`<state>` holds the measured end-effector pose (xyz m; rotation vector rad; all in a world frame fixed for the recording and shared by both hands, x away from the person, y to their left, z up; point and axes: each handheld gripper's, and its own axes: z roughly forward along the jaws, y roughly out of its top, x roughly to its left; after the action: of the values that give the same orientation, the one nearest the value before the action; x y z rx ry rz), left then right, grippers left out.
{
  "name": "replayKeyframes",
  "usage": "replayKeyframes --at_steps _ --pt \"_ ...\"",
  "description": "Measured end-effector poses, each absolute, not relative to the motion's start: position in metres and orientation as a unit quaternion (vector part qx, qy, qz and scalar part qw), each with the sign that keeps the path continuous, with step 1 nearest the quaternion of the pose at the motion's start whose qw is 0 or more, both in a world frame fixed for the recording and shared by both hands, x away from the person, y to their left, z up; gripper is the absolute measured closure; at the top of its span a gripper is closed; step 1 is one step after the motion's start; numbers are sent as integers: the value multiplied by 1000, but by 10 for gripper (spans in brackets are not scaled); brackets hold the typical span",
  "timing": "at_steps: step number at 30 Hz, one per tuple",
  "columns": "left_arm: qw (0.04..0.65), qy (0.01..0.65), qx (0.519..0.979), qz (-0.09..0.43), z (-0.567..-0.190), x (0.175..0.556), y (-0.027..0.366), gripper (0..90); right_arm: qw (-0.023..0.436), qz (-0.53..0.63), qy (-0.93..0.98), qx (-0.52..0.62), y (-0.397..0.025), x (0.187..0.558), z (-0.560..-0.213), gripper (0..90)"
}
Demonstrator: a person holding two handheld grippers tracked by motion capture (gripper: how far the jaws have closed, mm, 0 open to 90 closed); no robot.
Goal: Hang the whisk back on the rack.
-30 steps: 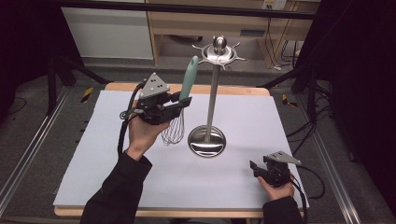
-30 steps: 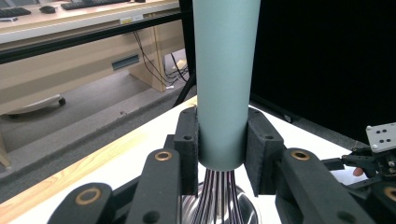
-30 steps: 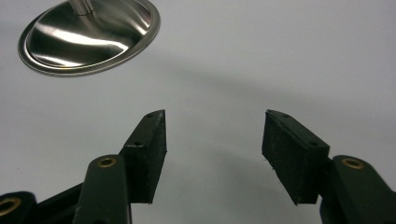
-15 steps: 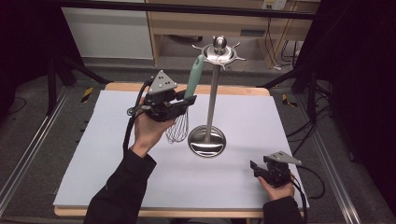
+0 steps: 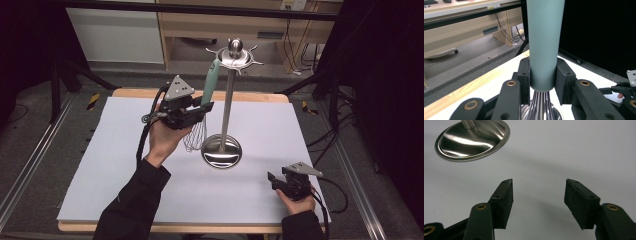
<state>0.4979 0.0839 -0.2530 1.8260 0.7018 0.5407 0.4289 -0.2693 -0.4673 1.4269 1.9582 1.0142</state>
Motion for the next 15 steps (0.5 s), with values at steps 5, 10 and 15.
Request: replayKeyframes --at_steps 5,10,15 --pt "532 295 762 223 -257 501 82 682 255 373 721 526 -269 429 -467 406" --pt "537 295 758 225 -259 504 78 681 254 373 720 526 -269 429 -468 406" --pt "543 292 753 229 -263 506 74 680 256 372 720 527 -269 429 -468 405"
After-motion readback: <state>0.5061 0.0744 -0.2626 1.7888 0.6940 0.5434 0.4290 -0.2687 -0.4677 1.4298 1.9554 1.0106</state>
